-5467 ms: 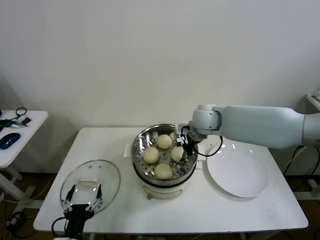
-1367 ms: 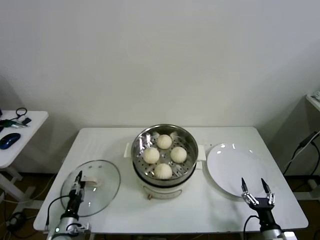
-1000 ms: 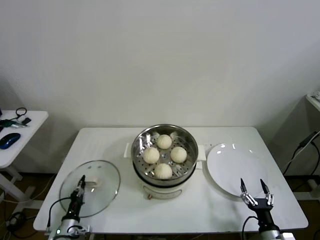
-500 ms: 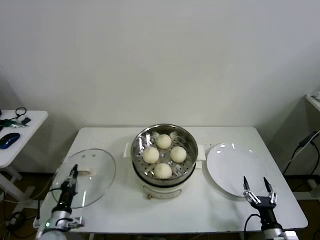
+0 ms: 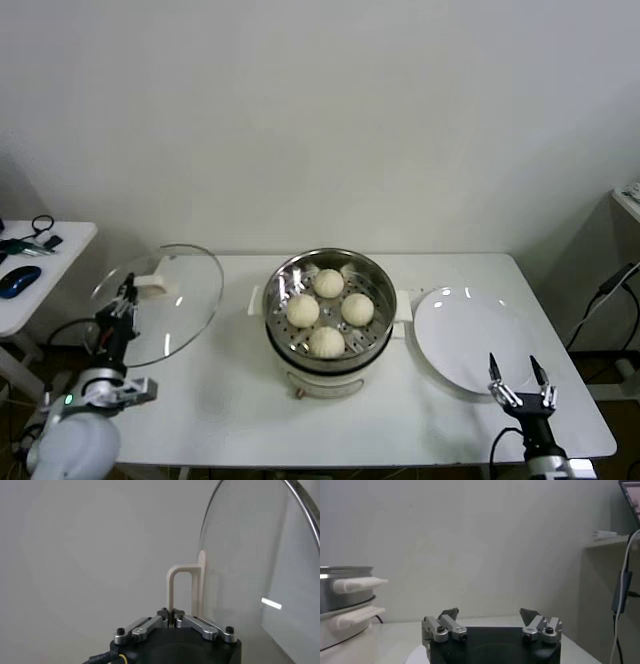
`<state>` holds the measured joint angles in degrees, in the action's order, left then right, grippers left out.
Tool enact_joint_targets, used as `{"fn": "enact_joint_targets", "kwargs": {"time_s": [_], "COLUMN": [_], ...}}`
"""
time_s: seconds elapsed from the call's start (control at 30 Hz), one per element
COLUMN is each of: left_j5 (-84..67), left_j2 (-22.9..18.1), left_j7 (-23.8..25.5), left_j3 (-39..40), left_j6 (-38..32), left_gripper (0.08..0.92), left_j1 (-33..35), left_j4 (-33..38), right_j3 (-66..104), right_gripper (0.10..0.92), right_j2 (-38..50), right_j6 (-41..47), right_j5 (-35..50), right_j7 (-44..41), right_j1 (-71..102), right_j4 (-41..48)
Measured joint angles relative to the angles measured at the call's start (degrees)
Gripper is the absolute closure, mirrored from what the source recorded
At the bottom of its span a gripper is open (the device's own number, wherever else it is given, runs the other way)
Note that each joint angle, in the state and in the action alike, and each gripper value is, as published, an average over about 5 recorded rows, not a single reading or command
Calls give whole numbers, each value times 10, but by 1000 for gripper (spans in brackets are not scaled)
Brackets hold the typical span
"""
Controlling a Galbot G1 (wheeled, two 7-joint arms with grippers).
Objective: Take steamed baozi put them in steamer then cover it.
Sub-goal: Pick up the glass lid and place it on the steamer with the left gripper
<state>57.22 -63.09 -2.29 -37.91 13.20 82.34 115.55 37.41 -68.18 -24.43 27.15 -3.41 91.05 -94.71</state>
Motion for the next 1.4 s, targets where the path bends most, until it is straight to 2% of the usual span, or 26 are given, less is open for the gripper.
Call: {"fn": "enact_joint_targets", "kwargs": {"time_s": [0.33, 0.6, 1.0, 1.4], "left_j5": [67, 154, 234, 292], "left_j2": [-4, -59, -144, -211], "left_j7": [69, 115, 136, 126], "left_j3": [127, 246, 375, 433], "left_j6": [109, 164, 209, 217], "left_gripper": [862, 862, 862, 862], "left_j1": [-55, -103, -172, -197], "left_j4": [63, 71, 25, -50], "right_j3": [-2, -2, 5, 12], "right_gripper": [203, 203, 203, 203], "right_j2": [12, 17, 17, 14], "right_j6": [9, 13, 11, -2], "right_j5": [-14, -20, -21, -18], "right_j7": [5, 7, 8, 8], "right_j1": [-8, -15, -14, -6], "right_j4": [-1, 1, 7, 7]}}
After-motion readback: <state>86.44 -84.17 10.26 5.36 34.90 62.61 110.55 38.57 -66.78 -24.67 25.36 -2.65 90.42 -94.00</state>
